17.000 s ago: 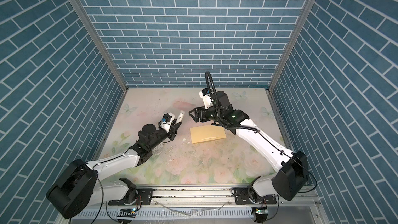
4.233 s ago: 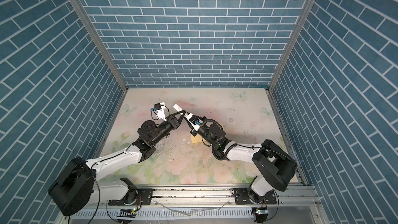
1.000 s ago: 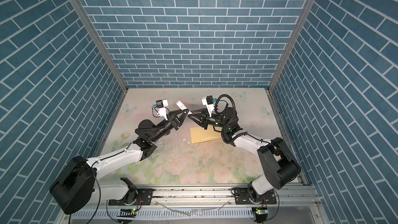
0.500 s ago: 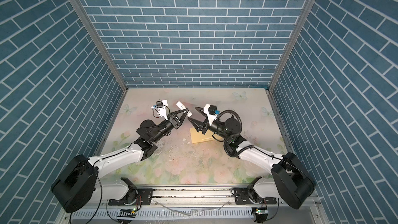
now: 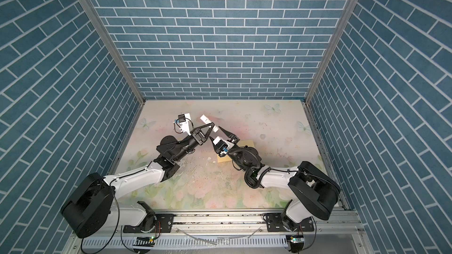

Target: Place the letter into the envelope and seal it

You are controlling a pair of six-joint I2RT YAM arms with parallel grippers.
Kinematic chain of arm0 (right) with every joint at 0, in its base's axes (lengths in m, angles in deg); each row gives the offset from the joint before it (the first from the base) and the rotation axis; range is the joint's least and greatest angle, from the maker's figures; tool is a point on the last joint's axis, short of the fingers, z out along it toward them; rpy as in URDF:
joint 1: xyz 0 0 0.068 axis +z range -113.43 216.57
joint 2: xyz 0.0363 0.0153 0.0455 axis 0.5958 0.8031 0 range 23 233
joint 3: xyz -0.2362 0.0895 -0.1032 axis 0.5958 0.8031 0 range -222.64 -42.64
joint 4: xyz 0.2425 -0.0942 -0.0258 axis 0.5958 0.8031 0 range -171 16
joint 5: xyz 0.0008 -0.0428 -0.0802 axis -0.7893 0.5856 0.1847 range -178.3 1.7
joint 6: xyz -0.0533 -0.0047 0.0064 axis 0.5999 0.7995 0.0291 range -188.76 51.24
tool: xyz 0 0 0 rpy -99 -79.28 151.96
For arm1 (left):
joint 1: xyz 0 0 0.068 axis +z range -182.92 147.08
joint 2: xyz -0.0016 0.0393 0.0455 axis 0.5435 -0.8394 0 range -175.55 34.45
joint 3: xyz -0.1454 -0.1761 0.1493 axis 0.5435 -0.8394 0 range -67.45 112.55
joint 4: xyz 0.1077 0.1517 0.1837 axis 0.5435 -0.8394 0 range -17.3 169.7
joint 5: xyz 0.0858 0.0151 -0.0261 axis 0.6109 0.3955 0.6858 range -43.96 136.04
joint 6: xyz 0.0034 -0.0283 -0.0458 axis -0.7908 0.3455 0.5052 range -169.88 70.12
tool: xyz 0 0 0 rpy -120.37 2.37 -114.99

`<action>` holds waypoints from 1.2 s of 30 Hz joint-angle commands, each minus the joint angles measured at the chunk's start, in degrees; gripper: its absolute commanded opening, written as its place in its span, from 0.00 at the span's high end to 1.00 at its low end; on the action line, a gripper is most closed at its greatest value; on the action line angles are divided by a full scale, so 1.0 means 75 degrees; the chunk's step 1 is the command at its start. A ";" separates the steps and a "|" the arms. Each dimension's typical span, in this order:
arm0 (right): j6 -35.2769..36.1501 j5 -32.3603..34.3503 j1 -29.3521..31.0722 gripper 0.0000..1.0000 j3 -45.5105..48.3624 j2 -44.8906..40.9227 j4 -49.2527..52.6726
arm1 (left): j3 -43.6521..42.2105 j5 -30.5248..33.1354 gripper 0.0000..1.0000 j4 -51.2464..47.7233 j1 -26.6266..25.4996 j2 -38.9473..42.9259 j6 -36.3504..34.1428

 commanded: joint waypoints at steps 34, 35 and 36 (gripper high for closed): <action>-0.3260 -0.1079 -0.0736 1.00 -0.0960 -0.0671 0.1589 | -0.0048 -0.0285 1.00 0.0414 -0.0018 -0.0161 -0.0163; -0.3851 -0.1582 -0.0933 1.00 -0.1080 -0.0780 0.1930 | -0.0048 -0.0307 1.00 0.0403 -0.0018 -0.0163 -0.0210; -0.4609 -0.2056 -0.1161 1.00 -0.1217 -0.0864 0.2227 | -0.0049 -0.0319 1.00 0.0384 -0.0020 -0.0144 -0.0261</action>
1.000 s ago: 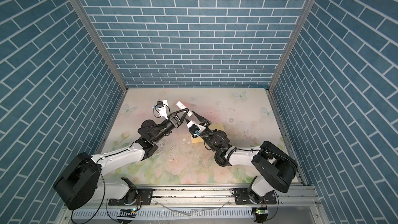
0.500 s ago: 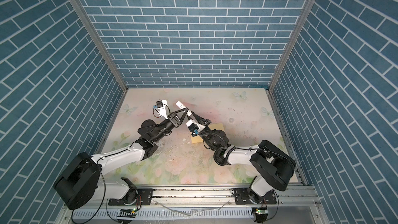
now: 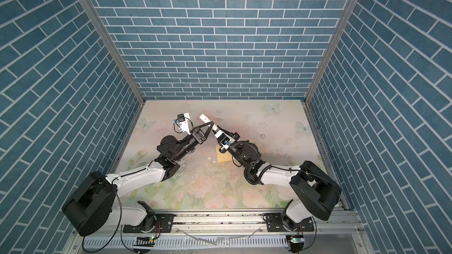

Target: Place the letter into the envelope and seal it

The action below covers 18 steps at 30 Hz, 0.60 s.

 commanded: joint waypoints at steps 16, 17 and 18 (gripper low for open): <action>-0.8754 -0.5062 -0.1887 1.00 -0.2015 0.0651 0.0220 | -0.0066 -0.0517 1.00 -0.0061 -0.0047 0.0192 -0.0604; -0.8998 -0.5178 -0.1920 1.00 -0.2075 0.0760 0.0068 | -0.0071 -0.0507 1.00 -0.0067 -0.0047 0.0195 -0.0606; -0.9194 -0.5240 -0.1943 1.00 -0.2115 0.0860 -0.0099 | -0.0069 -0.0499 1.00 -0.0064 -0.0047 0.0196 -0.0611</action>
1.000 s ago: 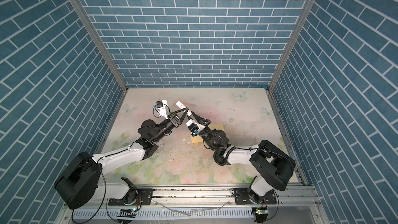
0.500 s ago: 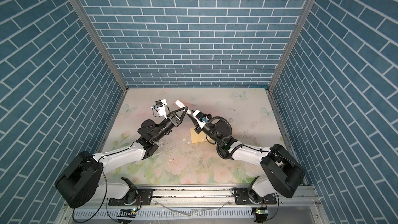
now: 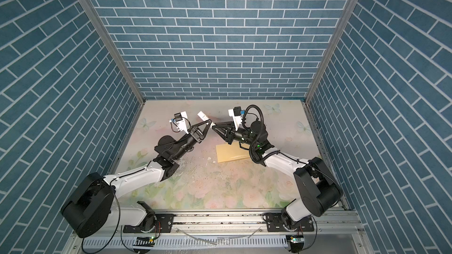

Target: Place the letter into the envelope and seal it

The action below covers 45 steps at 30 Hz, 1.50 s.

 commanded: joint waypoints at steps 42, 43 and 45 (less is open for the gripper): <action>1.0894 0.7466 0.2827 0.61 0.1348 0.0303 -0.3167 | -0.0120 -0.0323 1.00 -0.0333 -0.0132 0.0075 -0.0058; 1.0877 0.7524 0.2827 0.65 0.1333 0.0332 -0.3156 | -0.0116 -0.0322 1.00 -0.0334 -0.0132 0.0089 -0.0054; 1.0827 0.7620 0.2827 0.69 0.1300 0.0371 -0.3156 | -0.0126 -0.0309 1.00 -0.0332 -0.0132 0.0102 -0.0059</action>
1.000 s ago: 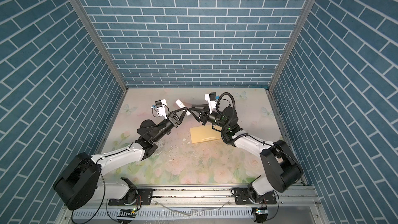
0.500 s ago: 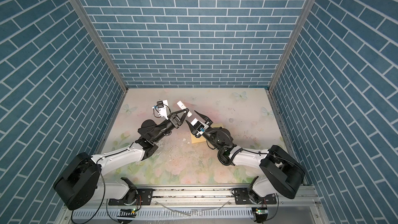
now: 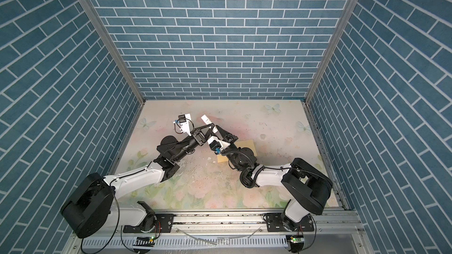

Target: Place the letter into the envelope and seal it

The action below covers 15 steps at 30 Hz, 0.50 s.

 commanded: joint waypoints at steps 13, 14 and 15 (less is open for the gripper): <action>-0.1286 0.0112 -0.0033 1.00 -0.0310 -0.0260 -0.0098 | -0.0099 -0.0097 1.00 0.0234 -0.0010 0.0068 -0.0035; -0.1660 -0.0075 -0.0099 1.00 -0.0312 -0.0406 0.0090 | -0.0096 -0.0100 1.00 0.0239 -0.0015 0.0067 -0.0034; -0.2148 -0.0371 -0.0200 1.00 -0.0324 -0.0614 0.0423 | -0.0101 -0.0109 1.00 0.0266 -0.0009 0.0067 -0.0055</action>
